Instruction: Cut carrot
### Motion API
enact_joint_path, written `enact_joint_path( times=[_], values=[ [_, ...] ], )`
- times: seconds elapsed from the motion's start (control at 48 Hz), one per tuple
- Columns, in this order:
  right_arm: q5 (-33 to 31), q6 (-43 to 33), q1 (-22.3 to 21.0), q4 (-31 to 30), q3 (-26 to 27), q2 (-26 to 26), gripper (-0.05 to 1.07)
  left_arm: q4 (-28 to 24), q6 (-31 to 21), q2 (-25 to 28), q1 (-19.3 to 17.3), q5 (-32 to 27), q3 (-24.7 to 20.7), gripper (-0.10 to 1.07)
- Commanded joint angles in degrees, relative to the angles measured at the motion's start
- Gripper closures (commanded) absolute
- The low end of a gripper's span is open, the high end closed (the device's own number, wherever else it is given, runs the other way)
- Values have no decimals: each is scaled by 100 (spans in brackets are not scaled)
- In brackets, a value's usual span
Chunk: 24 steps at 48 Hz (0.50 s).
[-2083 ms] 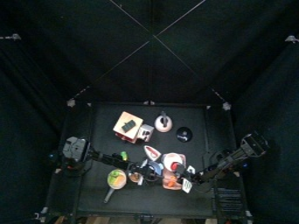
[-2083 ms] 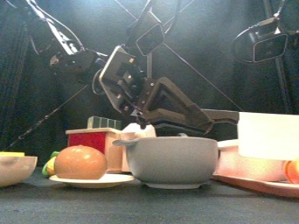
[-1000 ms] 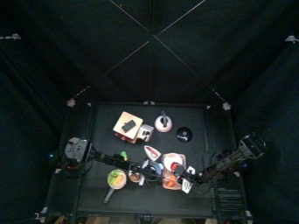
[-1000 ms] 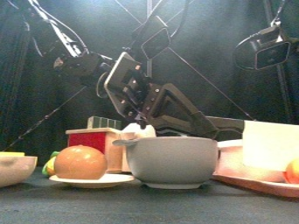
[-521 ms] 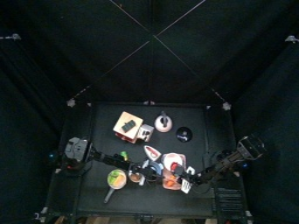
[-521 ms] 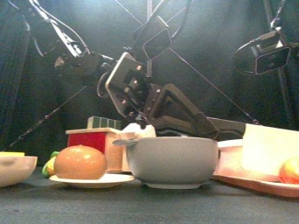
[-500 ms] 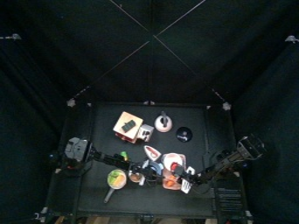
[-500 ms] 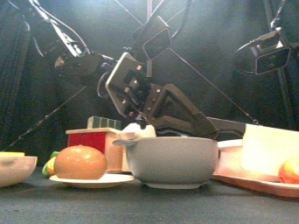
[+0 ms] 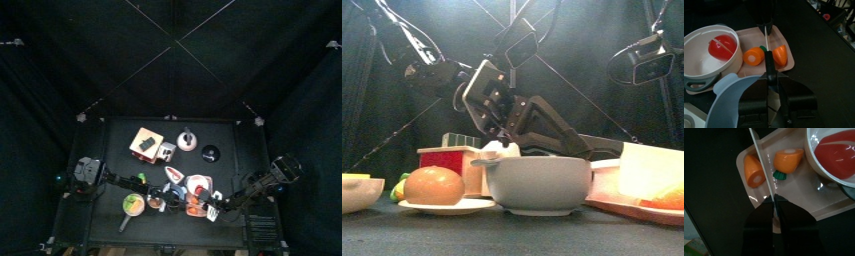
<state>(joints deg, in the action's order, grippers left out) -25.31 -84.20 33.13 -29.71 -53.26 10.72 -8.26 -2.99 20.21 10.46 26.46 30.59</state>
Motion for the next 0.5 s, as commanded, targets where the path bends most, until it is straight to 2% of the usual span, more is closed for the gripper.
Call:
enact_joint_path(
  times=[0.0,0.312,0.479],
  values=[
    [-88,18,70,18,18,202,78,-18,26,-255,70,-35,9,63],
    [-132,53,35,-141,0,791,74,-132,26,-536,79,-202,18,63],
    [-149,62,-26,-229,-53,1011,59,-132,26,-563,79,-193,9,63]
  ],
)
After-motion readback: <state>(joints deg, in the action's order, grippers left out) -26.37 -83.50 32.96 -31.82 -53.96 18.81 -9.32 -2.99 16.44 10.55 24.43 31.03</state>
